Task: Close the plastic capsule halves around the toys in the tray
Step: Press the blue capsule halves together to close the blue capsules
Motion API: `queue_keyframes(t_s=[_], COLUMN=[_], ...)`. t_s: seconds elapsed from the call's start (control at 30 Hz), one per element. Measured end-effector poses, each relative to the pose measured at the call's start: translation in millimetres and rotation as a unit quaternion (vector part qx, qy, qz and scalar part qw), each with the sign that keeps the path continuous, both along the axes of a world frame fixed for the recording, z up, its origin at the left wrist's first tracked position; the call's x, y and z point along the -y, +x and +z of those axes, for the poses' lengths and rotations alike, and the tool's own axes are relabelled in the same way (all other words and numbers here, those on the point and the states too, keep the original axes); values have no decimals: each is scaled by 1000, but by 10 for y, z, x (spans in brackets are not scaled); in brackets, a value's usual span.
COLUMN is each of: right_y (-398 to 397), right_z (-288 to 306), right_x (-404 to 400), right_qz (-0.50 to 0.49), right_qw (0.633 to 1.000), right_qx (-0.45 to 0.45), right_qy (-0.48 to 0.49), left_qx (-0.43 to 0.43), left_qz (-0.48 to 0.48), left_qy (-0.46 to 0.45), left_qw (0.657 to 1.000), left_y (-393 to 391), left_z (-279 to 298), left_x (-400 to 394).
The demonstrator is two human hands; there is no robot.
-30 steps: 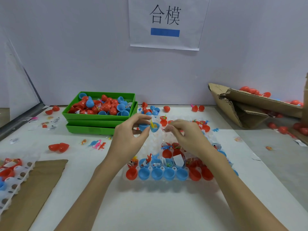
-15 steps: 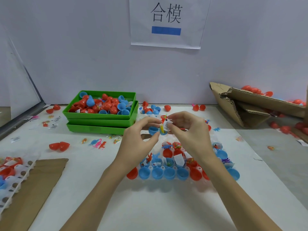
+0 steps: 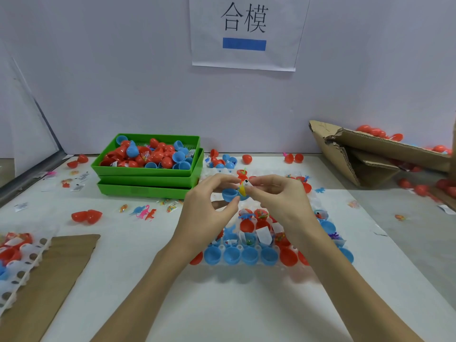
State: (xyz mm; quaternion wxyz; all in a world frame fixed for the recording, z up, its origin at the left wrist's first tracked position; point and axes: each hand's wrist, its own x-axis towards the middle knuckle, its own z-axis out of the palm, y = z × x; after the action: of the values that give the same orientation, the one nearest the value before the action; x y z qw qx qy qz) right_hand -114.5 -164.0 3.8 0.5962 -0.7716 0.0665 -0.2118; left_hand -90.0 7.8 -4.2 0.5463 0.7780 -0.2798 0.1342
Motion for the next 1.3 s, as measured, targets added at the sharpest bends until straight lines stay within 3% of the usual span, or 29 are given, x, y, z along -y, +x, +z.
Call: queue_keyframes(t_s=[0.23,0.33,0.43,0.6,0.77,0.9,1.03,1.3], right_y=[-30,-40,-86,-82,-83,-86,-94,-133], right_z=[3,40,94,75,90,73,35,70], right_x=[-61,-32,-32,-37,-22,-49,-84,-107], right_qz=[-23,37,124,86,110,65,12,20], right_qw=[996,998,978,993,992,997,988,962], right_qx=[18,-35,-60,-40,-42,0,56,131], right_qy=[-88,31,153,75,39,-47,-145,-240], left_qx=[6,-1,-7,29,108,108,145,212], left_qz=[8,7,1,16,48,46,24,55], left_qy=[-5,-26,-36,-24,39,59,78,104], left_qw=[1000,1000,999,999,992,991,986,970], left_y=[-4,0,4,1,2,-7,-35,5], left_z=[-22,-17,-6,4,5,6,-6,-26], left_x=[12,17,9,-8,-15,-10,5,-30])
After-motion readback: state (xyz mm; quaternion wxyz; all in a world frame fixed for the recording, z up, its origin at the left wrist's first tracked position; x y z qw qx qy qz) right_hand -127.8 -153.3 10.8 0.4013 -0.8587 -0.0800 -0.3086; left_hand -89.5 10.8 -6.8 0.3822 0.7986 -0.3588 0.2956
